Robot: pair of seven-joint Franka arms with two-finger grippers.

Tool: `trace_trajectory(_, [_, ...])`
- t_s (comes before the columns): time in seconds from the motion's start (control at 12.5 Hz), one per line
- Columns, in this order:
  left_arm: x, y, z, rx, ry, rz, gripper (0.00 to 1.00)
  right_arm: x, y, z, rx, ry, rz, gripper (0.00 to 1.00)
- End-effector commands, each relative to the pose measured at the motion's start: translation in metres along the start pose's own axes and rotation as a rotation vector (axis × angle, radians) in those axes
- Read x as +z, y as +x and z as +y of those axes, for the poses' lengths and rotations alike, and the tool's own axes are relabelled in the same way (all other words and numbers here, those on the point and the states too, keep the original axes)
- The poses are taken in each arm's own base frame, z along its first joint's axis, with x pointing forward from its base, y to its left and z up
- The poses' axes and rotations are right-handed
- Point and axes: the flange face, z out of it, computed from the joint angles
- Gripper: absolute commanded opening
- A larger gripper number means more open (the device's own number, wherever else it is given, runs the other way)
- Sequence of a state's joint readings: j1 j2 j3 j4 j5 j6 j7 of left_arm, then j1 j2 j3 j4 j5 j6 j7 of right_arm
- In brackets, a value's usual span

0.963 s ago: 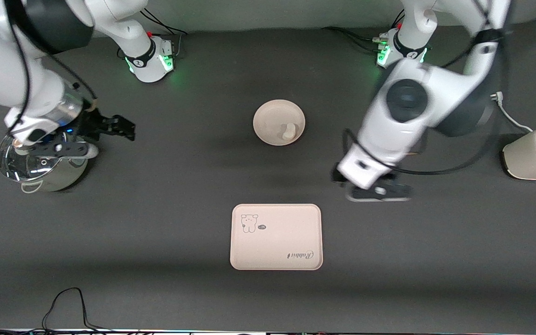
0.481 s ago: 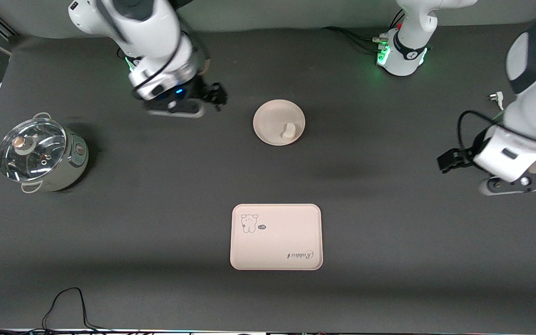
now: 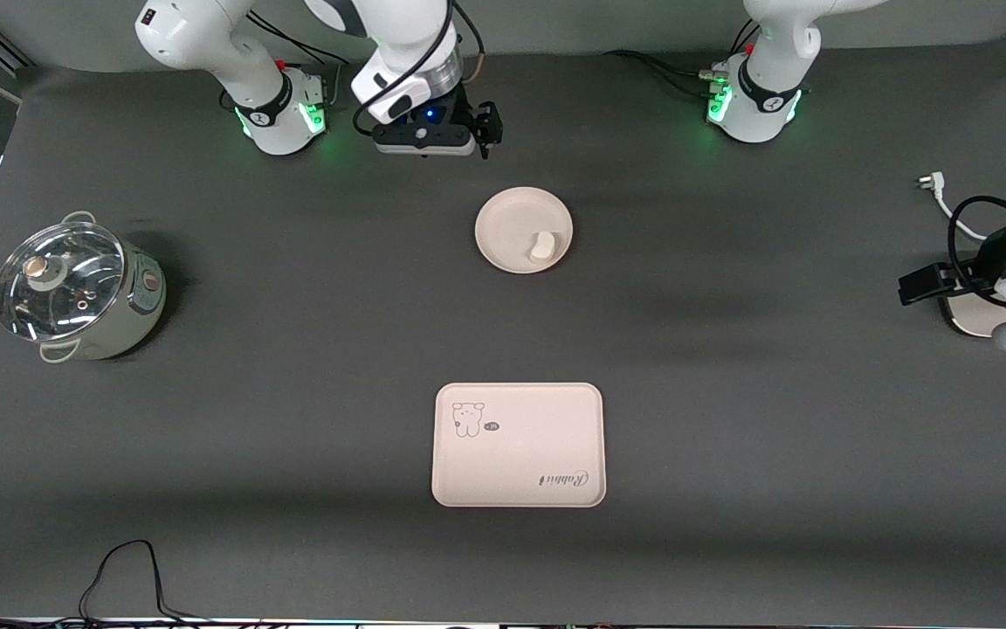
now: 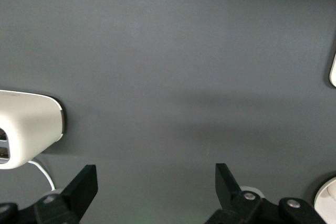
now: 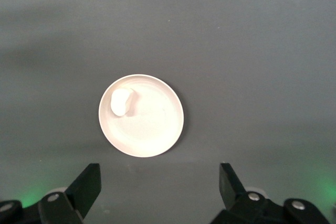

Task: Place bun in plate and plate on tray
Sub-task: 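Lower the right gripper to the plate rim and grasp it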

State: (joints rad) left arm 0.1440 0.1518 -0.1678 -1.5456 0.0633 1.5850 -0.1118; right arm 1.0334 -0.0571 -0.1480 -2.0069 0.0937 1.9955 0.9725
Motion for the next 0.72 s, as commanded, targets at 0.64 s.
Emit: trace_trajectory(0.64, [-0.006,-0.010,0.012,0.038,0.051,0.102,1.00,0.246,-0.007,0.049,-0.009,0.154,0.064,1.00])
